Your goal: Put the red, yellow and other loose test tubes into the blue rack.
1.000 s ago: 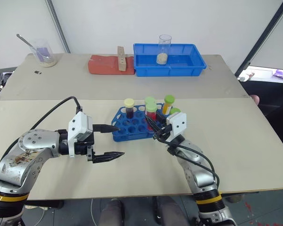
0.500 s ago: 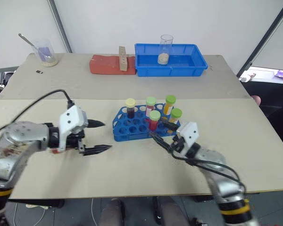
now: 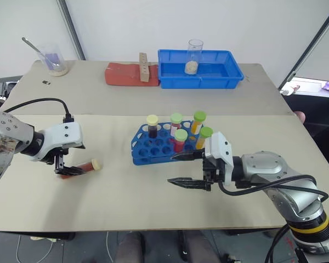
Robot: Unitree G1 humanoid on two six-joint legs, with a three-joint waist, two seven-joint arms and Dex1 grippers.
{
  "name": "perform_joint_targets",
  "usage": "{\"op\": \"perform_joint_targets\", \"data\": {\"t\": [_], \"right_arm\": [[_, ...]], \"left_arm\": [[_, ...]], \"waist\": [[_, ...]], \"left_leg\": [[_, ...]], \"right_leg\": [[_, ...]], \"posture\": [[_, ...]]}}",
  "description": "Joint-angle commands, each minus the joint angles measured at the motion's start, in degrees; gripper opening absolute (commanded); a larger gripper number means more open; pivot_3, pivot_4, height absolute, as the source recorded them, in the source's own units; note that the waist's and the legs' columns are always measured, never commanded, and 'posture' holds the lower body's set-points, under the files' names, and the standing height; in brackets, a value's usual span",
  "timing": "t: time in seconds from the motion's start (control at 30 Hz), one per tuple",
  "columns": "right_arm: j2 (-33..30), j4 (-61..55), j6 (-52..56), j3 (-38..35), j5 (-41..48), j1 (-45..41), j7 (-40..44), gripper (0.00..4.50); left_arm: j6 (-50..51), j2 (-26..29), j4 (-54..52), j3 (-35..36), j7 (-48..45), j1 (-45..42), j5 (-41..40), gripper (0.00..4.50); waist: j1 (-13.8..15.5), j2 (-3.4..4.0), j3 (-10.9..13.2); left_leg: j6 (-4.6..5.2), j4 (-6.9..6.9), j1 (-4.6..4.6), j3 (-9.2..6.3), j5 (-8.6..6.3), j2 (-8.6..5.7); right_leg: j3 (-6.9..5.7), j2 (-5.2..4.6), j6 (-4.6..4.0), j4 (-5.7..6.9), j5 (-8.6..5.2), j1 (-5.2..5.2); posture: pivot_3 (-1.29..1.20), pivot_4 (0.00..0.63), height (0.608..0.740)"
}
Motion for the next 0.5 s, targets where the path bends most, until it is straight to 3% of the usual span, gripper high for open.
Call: {"op": "perform_joint_targets", "data": {"t": [0.03,0.5], "right_arm": [[0.2,-4.0,2.7,-0.5,3.1,-0.4,-1.0,3.39],[-0.4,-6.4,5.7,-2.1,6.6,1.3,-3.0,3.39]], "left_arm": [[-2.0,-0.7,2.3,-2.9,-2.8,-4.0,5.1,4.5],[-9.3,-9.9,14.2,-10.9,-5.9,-9.7,18.4,4.5]], "waist": [[0.4,0.0,0.0],[0.3,-0.04,0.0]], "left_leg": [[0.0,0.0,-0.02,0.0,0.0,0.0],[0.0,0.52,-0.06,-0.04,0.0,0.0]], "right_leg": [[0.0,-0.01,0.01,0.0,0.0,0.0],[0.02,-0.01,0.2,0.2,0.12,0.09]], "posture": [[0.0,0.15,0.74],[0.0,0.15,0.74]]}}
